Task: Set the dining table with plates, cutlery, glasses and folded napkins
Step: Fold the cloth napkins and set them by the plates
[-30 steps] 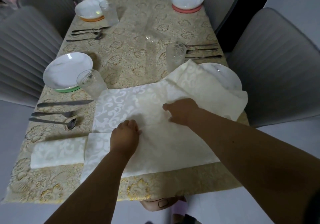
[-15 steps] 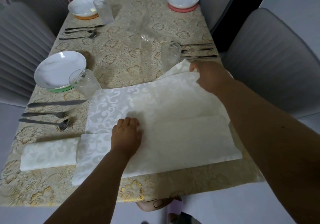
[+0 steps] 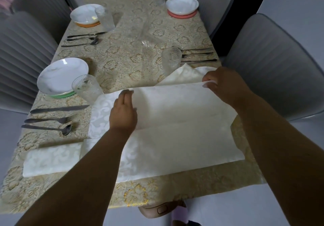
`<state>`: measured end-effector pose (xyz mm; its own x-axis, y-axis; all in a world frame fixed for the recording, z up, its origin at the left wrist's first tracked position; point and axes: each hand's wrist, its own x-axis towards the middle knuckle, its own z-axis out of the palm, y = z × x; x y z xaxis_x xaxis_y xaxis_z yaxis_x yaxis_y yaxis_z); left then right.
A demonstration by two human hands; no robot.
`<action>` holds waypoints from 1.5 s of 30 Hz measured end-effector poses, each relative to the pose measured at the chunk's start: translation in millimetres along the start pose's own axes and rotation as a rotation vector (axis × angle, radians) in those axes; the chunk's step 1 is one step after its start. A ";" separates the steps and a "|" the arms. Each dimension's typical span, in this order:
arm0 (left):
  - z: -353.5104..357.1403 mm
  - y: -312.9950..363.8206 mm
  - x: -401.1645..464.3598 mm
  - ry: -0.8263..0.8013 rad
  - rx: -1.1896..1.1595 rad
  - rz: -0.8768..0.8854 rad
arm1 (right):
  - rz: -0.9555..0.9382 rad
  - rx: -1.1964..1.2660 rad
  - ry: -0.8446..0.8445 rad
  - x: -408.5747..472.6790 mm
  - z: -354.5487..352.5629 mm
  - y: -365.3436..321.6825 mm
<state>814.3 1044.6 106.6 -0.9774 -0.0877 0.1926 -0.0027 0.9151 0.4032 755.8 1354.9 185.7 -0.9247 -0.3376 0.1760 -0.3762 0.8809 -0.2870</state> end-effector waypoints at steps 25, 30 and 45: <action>-45.4 -24.4 -123.1 -0.076 0.297 -0.105 | 0.189 -0.028 0.158 -122.3 33.5 0.0; -51.3 -31.6 -165.5 -0.147 0.312 -0.082 | 0.266 -0.074 0.096 -159.8 55.7 -2.7; -62.9 -27.3 -199.8 -0.346 0.306 -0.135 | 0.584 -0.066 -0.162 -197.8 61.0 -26.2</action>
<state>1023.0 1012.4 113.3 -0.9769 -0.1253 -0.1733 -0.1459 0.9830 0.1119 945.0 1378.4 101.0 -0.9762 0.1657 -0.1398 0.1951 0.9527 -0.2332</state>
